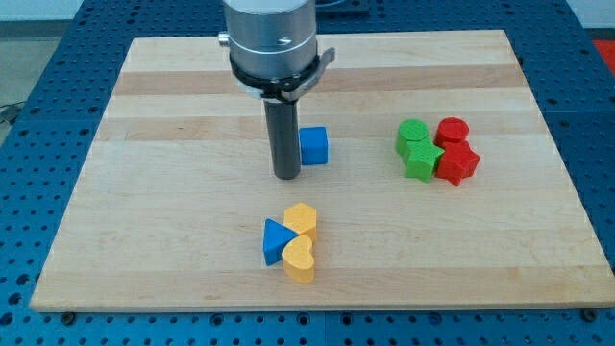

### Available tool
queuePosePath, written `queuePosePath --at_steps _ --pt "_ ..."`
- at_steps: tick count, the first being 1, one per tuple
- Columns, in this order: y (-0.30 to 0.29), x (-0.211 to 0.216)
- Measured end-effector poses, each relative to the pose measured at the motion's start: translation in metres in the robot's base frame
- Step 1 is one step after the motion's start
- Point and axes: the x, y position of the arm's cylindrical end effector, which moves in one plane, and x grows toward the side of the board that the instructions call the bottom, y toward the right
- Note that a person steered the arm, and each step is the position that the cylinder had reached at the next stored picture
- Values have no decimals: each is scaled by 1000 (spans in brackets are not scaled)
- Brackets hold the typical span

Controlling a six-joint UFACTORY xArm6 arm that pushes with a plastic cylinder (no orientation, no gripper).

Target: Push the blue cube into the green star

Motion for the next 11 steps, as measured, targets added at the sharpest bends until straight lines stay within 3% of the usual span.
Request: queuePosePath --at_steps 2,4,10,11 --pt "20 -44" --pt "57 -36" --pt "70 -57" --pt "94 -56"
